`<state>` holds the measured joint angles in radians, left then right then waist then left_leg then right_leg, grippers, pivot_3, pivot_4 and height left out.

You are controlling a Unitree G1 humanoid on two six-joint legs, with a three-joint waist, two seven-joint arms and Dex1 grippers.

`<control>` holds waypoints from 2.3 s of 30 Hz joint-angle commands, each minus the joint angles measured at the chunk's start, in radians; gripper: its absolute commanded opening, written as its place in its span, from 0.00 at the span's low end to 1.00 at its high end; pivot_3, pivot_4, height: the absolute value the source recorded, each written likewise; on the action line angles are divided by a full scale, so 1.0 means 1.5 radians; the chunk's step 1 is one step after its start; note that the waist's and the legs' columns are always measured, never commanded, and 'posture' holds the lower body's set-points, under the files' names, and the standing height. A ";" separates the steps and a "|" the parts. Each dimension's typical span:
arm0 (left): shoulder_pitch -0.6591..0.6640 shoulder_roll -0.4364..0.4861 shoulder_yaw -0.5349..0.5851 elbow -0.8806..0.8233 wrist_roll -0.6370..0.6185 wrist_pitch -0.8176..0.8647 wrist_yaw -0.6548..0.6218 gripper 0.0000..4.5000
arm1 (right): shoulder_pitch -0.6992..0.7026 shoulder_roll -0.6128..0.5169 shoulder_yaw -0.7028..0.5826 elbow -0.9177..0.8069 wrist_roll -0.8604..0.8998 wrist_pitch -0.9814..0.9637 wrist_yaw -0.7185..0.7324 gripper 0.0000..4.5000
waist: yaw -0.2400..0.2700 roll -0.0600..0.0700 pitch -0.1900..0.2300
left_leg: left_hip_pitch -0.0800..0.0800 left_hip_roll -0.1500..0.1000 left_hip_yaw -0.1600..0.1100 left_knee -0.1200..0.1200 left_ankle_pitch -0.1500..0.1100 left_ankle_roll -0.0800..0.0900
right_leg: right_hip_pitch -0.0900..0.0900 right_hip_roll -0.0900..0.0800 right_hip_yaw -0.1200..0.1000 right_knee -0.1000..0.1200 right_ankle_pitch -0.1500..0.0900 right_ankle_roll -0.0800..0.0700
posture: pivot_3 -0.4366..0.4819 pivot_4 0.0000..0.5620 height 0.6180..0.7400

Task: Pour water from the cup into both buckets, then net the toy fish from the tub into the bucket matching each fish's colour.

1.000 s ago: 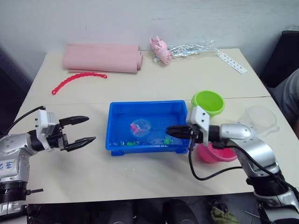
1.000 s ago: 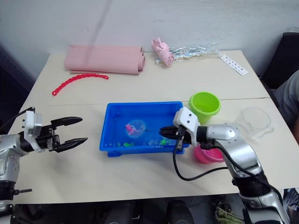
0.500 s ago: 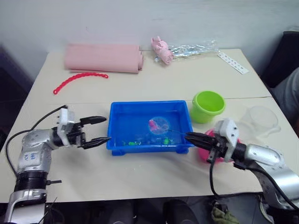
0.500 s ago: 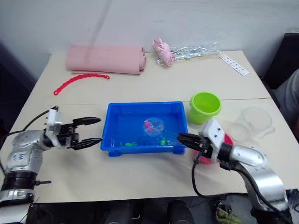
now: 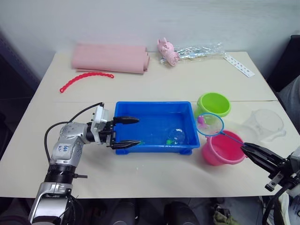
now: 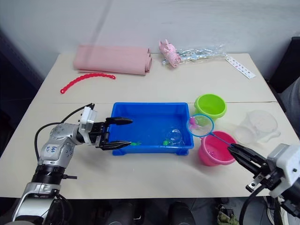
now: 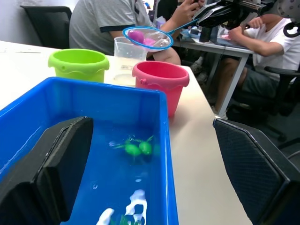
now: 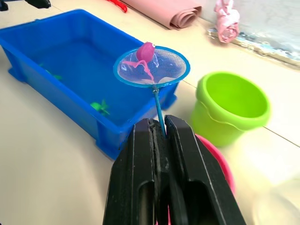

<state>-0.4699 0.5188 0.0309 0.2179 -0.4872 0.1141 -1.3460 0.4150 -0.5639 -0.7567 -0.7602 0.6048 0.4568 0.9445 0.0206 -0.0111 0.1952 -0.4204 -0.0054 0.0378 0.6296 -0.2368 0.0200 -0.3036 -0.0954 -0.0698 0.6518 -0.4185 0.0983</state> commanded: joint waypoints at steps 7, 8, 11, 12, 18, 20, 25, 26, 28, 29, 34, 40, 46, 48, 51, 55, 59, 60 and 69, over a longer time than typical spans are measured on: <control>-0.061 -0.056 -0.036 -0.028 -0.005 0.045 0.028 0.99 | 0.167 0.063 -0.198 0.105 -0.196 -0.319 0.007 0.00 | 0.000 0.000 0.000 | 0.000 0.000 0.001 0.000 0.000 0.000 | 0.000 0.000 0.001 -0.003 0.000 0.000 | 0.48 0.27 1.00; -0.064 -0.057 -0.036 -0.025 -0.004 0.045 0.028 0.99 | 0.171 0.063 -0.202 0.123 -0.219 -0.366 -0.001 0.00 | -0.002 0.001 -0.001 | 0.001 0.000 0.001 -0.001 0.000 0.000 | 0.000 0.001 0.002 -0.002 0.000 0.000 | 0.48 0.27 1.00; -0.071 -0.061 -0.036 -0.018 -0.002 0.045 0.030 0.99 | 0.195 0.071 -0.203 0.166 -0.263 -0.465 -0.008 0.00 | 0.000 0.001 -0.001 | 0.001 0.000 0.001 -0.002 0.001 0.000 | 0.000 0.001 0.002 -0.002 0.000 0.000 | 0.48 0.27 1.00; -0.073 -0.063 -0.036 -0.016 -0.001 0.045 0.030 0.99 | 0.208 0.074 -0.198 0.176 -0.269 -0.493 -0.006 0.00 | 0.000 0.001 -0.001 | 0.001 0.000 0.001 -0.002 0.001 0.000 | 0.000 0.001 0.002 -0.002 0.000 0.000 | 0.48 0.27 1.00; -0.078 -0.069 -0.034 0.005 0.002 0.034 0.028 0.99 | 0.243 0.091 -0.159 0.198 -0.287 -0.582 -0.033 0.00 | 0.002 0.001 -0.001 | 0.001 0.000 0.001 -0.001 0.001 -0.001 | 0.001 0.001 0.002 -0.003 0.000 0.000 | 0.48 0.27 1.00; -0.078 -0.071 -0.033 0.013 0.005 0.028 0.026 0.99 | 0.250 0.098 -0.146 0.199 -0.295 -0.594 -0.049 0.00 | 0.001 0.001 -0.001 | 0.002 0.000 0.001 -0.001 0.001 -0.001 | 0.001 0.001 0.003 -0.003 0.000 0.000 | 0.48 0.27 1.00; -0.078 -0.072 -0.033 0.021 0.007 0.019 0.023 0.99 | 0.251 0.106 -0.113 0.208 -0.351 -0.635 -0.096 0.00 | 0.002 0.002 -0.001 | 0.002 0.000 0.001 -0.002 0.001 -0.001 | 0.001 0.001 0.003 -0.003 0.000 0.000 | 0.48 0.27 1.00; -0.077 -0.072 -0.032 0.021 0.007 0.019 0.023 0.99 | 0.250 0.104 -0.113 0.210 -0.366 -0.648 -0.108 0.00 | 0.002 0.002 -0.001 | 0.002 0.000 0.001 -0.002 0.001 -0.001 | 0.001 0.001 0.003 -0.003 0.000 0.000 | 0.48 0.27 1.00; -0.077 -0.073 -0.033 0.017 0.006 0.021 0.024 0.99 | 0.248 0.101 -0.113 0.212 -0.389 -0.672 -0.129 0.00 | 0.002 0.002 -0.001 | 0.002 0.000 0.001 -0.002 0.001 -0.001 | 0.001 0.001 0.003 -0.003 0.000 0.000 | 0.48 0.27 1.00; -0.076 -0.074 -0.034 0.012 0.006 0.024 0.026 0.99 | 0.247 0.098 -0.117 0.214 -0.414 -0.693 -0.141 0.00 | 0.002 0.002 -0.001 | 0.002 0.000 0.001 -0.001 0.001 -0.001 | 0.001 0.001 0.003 -0.003 0.000 0.000 | 0.48 0.27 1.00; -0.075 -0.077 -0.038 -0.012 0.003 0.041 0.039 0.99 | 0.243 0.075 -0.116 0.236 -0.501 -0.797 -0.188 0.00 | 0.002 0.002 -0.001 | 0.002 0.000 0.001 -0.002 0.001 -0.001 | 0.001 0.001 0.003 -0.003 0.000 0.000 | 0.48 0.27 1.00; -0.079 -0.083 -0.040 -0.044 -0.001 0.070 0.061 0.99 | 0.200 0.049 -0.160 0.256 -0.692 -0.905 -0.297 0.00 | 0.002 0.002 -0.001 | 0.002 0.000 0.001 -0.001 0.001 -0.001 | 0.001 0.001 0.003 -0.003 0.000 0.000 | 0.48 0.27 1.00; -0.080 -0.086 -0.037 -0.058 -0.001 0.081 0.077 0.99 | 0.188 0.038 -0.181 0.260 -0.788 -0.925 -0.378 0.00 | 0.002 0.002 -0.001 | 0.002 0.000 0.001 -0.001 0.001 -0.002 | 0.001 0.001 0.003 -0.002 0.000 0.000 | 0.48 0.27 1.00; -0.084 -0.083 -0.033 -0.054 0.000 0.079 0.079 0.99 | 0.191 0.027 -0.183 0.258 -0.804 -0.942 -0.399 0.00 | 0.002 0.002 -0.001 | 0.002 0.000 0.001 -0.001 0.001 -0.002 | 0.001 0.001 0.003 -0.002 0.000 0.000 | 0.48 0.27 1.00; -0.087 -0.075 -0.028 -0.047 0.000 0.077 0.074 0.99 | 0.199 0.017 -0.178 0.257 -0.814 -0.949 -0.419 0.00 | 0.001 0.002 -0.001 | 0.002 0.000 0.001 -0.001 0.001 -0.002 | 0.001 0.001 0.003 -0.002 0.000 0.000 | 0.48 0.27 1.00; -0.082 -0.070 -0.025 -0.046 0.000 0.072 0.071 0.99 | 0.221 0.012 -0.148 0.277 -0.737 -0.911 -0.415 0.00 | 0.002 0.002 -0.001 | 0.002 0.000 0.001 -0.002 0.001 -0.002 | 0.001 0.001 0.003 -0.002 0.000 0.000 | 0.48 0.27 1.00; -0.066 -0.057 -0.012 -0.042 -0.005 0.067 0.061 0.99 | 0.274 -0.020 -0.057 0.244 -0.452 -0.798 -0.341 0.00 | 0.000 0.002 -0.001 | 0.002 0.000 0.001 -0.002 0.002 -0.001 | 0.001 0.001 0.003 -0.002 0.000 0.000 | 0.48 0.27 1.00; -0.062 -0.053 -0.009 -0.042 -0.006 0.066 0.059 0.99 | 0.278 -0.028 -0.048 0.234 -0.403 -0.774 -0.329 0.00 | -0.002 0.002 -0.001 | 0.003 0.000 0.001 -0.002 0.002 -0.001 | 0.002 0.001 0.003 -0.002 0.000 0.000 | 0.48 0.27 1.00; 0.009 0.006 0.065 -0.045 -0.014 0.044 0.077 0.99 | 0.127 -0.274 0.065 0.139 -0.082 -0.443 -0.176 0.00 | -0.017 0.002 -0.001 | 0.012 0.001 0.001 -0.004 0.000 0.000 | 0.011 0.001 0.003 -0.006 0.000 0.000 | 0.48 0.27 1.00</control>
<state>-0.4733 0.5024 0.0788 0.1707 -0.4856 0.1951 -1.2399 0.6361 -0.9264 -0.6843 -0.5255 0.4165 -0.3065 0.6440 -0.0042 -0.0083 0.1940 -0.4033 -0.0044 0.0391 0.6230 -0.2368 0.0194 -0.2872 -0.0942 -0.0667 0.6419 -0.4186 0.0982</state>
